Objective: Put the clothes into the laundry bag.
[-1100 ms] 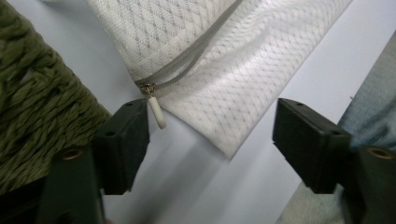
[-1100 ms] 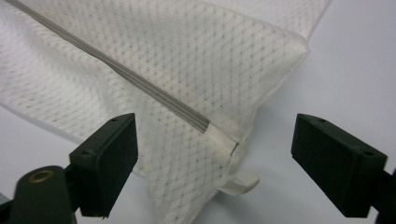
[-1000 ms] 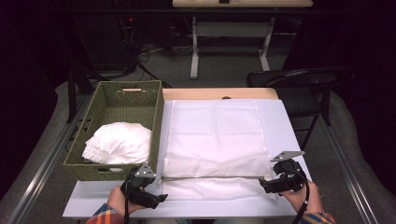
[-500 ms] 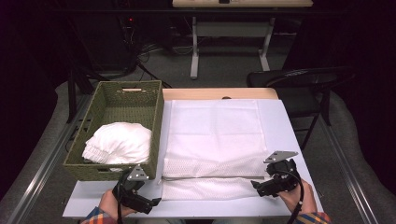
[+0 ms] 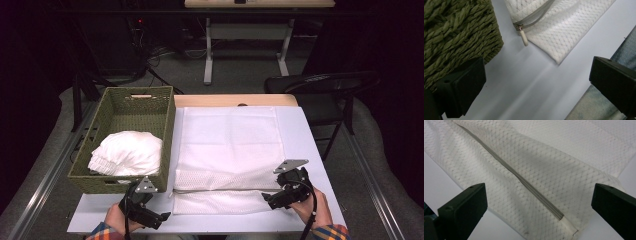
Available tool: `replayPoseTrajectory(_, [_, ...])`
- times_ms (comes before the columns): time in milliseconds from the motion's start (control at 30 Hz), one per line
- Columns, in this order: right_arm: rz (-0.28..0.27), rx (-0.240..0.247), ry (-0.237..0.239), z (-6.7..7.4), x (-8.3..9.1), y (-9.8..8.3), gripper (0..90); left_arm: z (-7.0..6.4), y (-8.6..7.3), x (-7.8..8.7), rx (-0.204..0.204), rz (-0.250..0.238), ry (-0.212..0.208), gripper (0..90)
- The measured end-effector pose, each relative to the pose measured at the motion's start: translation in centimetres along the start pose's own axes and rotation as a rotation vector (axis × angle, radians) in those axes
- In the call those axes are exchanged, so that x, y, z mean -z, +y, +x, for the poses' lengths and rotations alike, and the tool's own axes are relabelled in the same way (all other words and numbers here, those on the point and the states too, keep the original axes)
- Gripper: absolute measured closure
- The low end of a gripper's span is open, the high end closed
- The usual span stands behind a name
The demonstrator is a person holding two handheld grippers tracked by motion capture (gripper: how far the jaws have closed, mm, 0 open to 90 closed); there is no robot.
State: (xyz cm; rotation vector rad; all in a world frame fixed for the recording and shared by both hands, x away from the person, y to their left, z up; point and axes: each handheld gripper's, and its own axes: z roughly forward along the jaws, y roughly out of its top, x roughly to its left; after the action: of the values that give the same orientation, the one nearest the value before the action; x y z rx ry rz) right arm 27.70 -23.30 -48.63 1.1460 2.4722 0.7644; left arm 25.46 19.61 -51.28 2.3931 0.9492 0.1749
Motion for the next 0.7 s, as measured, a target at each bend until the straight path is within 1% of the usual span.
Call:
replayPoseTrajectory(167, [0.01,0.025,-0.001,0.3,-0.9,1.0,0.0,0.0,0.1,-0.2,-0.002,-0.003,0.002,0.6])
replayPoseTrajectory(233, [0.015,0.037,-0.002,0.5,-1.4,1.6,0.2,0.1,0.1,-0.3,-0.008,0.006,-0.005,0.8])
replayPoseTrajectory(267, [0.017,0.04,-0.005,0.6,-1.7,1.8,1.8,0.1,0.1,-0.4,-0.008,0.007,-0.003,0.9])
replayPoseTrajectory(333, [0.014,0.063,-0.001,0.8,-2.2,2.5,7.6,0.1,0.0,-0.5,-0.008,0.009,0.0,1.1])
replayPoseTrajectory(367, [0.012,0.065,-0.006,1.0,-2.4,2.7,10.7,0.1,0.0,-0.5,-0.004,0.008,-0.003,1.1])
replayPoseTrajectory(400, [0.008,0.075,-0.003,1.1,-2.6,3.1,14.8,0.1,0.1,-0.4,-0.008,0.004,-0.002,1.3])
replayPoseTrajectory(433, [0.006,0.08,0.006,1.2,-2.9,3.4,16.4,0.0,0.1,-0.5,-0.01,0.001,-0.001,1.3])
replayPoseTrajectory(467, [0.019,0.097,0.012,1.5,-3.3,3.7,21.2,0.0,0.2,-0.5,-0.011,0.001,0.0,1.5])
replayPoseTrajectory(500, [0.026,0.104,0.011,1.6,-3.6,4.0,23.6,0.0,0.2,-0.6,-0.014,0.004,-0.01,1.6])
replayPoseTrajectory(533, [0.03,0.116,0.012,1.8,-4.0,4.2,26.4,-0.1,0.2,-0.6,-0.017,0.005,-0.003,1.8])
replayPoseTrajectory(567, [0.042,0.132,0.019,2.0,-4.4,4.4,29.1,-0.1,0.3,-0.7,-0.02,0.007,-0.005,1.8])
replayPoseTrajectory(600, [0.054,0.144,0.014,2.2,-4.8,4.6,31.8,-0.1,0.2,-0.7,-0.019,0.008,-0.011,1.9])
replayPoseTrajectory(633, [0.062,0.148,0.021,2.3,-5.2,4.7,33.8,0.0,0.2,-0.7,-0.019,0.011,-0.016,1.9])
replayPoseTrajectory(667, [0.071,0.168,0.036,2.3,-5.5,4.9,35.1,0.0,0.2,-0.7,-0.019,0.01,-0.015,2.0])
replayPoseTrajectory(700, [0.082,0.172,0.035,2.4,-5.9,5.0,37.0,0.0,0.2,-0.7,-0.019,0.008,-0.011,2.0])
